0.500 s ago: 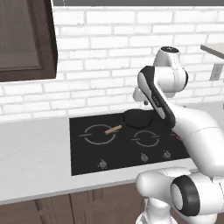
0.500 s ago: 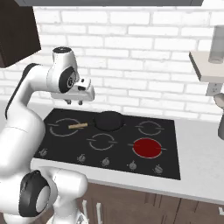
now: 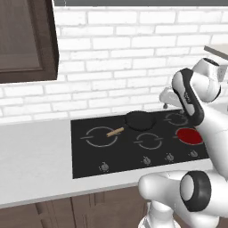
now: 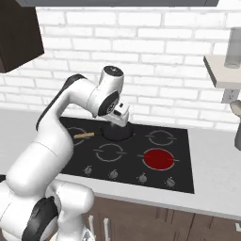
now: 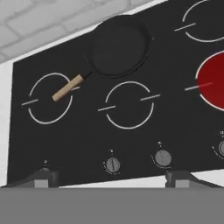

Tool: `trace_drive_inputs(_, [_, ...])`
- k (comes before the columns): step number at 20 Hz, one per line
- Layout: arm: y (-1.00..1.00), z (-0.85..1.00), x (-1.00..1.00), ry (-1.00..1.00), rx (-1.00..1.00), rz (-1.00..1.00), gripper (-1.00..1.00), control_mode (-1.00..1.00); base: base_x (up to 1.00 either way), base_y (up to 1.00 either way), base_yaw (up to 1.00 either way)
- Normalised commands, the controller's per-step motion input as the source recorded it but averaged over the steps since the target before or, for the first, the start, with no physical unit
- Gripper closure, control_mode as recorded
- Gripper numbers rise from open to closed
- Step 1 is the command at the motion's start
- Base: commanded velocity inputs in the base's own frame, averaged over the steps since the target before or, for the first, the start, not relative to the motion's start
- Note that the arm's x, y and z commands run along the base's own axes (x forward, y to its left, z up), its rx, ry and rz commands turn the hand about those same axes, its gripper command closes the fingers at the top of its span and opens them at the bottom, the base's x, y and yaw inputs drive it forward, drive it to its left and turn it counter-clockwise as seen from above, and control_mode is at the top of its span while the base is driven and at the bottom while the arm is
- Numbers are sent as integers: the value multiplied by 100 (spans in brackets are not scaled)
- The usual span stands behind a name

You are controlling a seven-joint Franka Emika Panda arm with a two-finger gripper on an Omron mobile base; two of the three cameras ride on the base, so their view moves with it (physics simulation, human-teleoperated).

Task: Turn off the front right burner of the stove.

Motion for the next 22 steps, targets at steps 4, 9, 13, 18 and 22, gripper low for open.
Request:
trace_drive_inputs(4, [-100,-68,14,10,17,-28,-100,-100,0,0,0])
trace_drive_inputs(9, [-100,-70,23,1,12,-7,-100,-100,0,0,0])
trace_drive_inputs(13, [-100,-58,3,0,-8,8,-100,-100,0,0,0])
trace_drive_inputs(18, [-87,-56,0,0,-24,17,-100,-100,0,0,0])
trace_drive_inputs(22, [-8,-43,19,6,-36,16,-100,-100,0,0,0])
